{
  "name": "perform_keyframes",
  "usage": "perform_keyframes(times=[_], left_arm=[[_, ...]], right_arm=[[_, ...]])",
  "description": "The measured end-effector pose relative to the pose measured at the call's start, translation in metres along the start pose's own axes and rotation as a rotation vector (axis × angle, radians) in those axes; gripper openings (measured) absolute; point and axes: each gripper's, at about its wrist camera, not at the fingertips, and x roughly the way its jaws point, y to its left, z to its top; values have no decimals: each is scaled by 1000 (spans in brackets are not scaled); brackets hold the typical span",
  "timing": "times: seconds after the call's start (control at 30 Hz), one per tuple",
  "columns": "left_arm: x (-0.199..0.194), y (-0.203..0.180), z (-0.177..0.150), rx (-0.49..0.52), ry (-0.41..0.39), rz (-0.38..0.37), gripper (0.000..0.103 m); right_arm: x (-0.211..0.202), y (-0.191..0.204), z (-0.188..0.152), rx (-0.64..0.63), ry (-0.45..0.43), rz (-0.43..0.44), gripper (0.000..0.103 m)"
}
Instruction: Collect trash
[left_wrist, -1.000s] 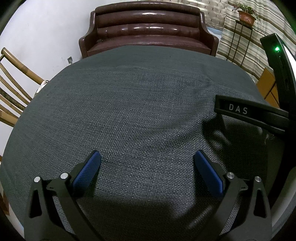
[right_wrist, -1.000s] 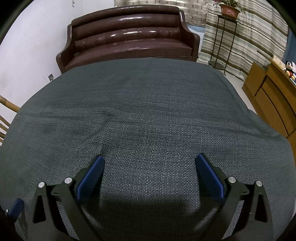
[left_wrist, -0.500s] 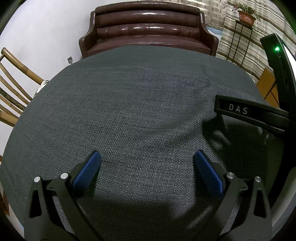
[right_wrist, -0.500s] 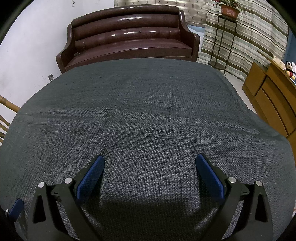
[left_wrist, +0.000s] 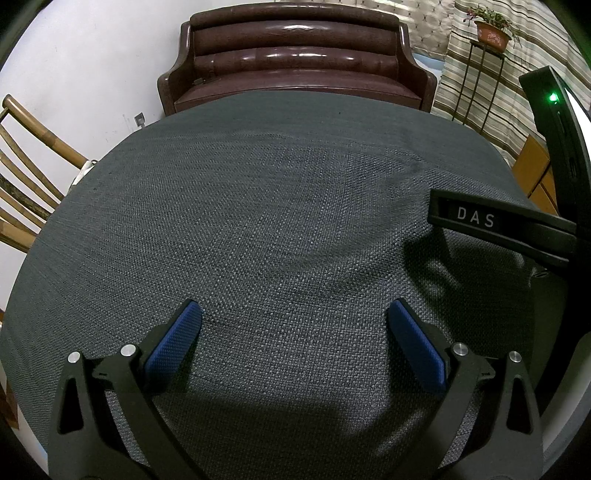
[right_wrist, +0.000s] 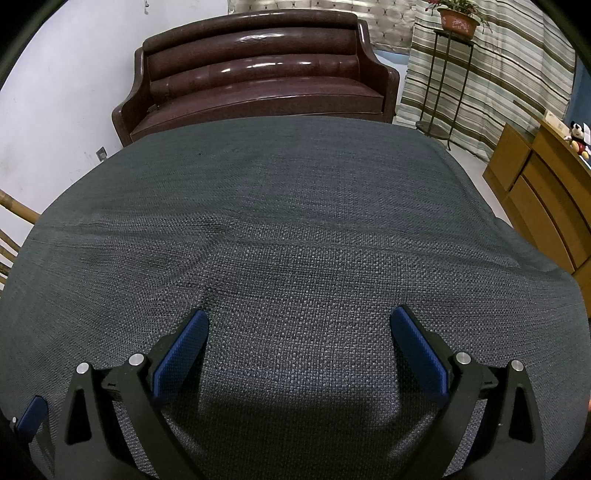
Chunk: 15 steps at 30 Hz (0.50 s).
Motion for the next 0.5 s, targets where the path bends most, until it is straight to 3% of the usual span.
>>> perform_keyframes(times=[0.5], left_arm=[[1,2,1,1,0,-1,99]], right_arm=[[0,-1,0,0,0,1,97]])
